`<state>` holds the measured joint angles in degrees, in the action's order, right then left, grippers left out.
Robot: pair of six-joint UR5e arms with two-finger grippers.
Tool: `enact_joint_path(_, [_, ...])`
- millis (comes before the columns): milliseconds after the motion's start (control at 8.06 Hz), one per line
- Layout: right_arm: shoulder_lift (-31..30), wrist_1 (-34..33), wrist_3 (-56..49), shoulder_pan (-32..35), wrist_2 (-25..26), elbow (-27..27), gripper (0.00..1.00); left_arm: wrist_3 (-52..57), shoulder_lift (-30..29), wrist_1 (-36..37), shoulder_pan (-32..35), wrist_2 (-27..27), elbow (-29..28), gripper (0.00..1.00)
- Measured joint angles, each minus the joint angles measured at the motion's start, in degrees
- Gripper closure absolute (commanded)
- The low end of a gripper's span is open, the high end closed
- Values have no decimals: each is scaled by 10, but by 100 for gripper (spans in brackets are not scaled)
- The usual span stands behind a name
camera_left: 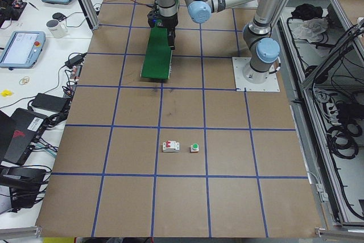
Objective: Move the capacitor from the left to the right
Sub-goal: 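Move the right gripper down over the belt's far end while the capacitor rides along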
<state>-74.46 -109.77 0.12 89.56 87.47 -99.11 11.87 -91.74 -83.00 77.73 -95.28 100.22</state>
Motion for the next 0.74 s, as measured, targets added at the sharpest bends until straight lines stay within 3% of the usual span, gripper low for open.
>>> enact_joint_path(744, [5, -42, 50, 0, -36, -27, 6, -9, -7, -7, -6, -2, 2, 0])
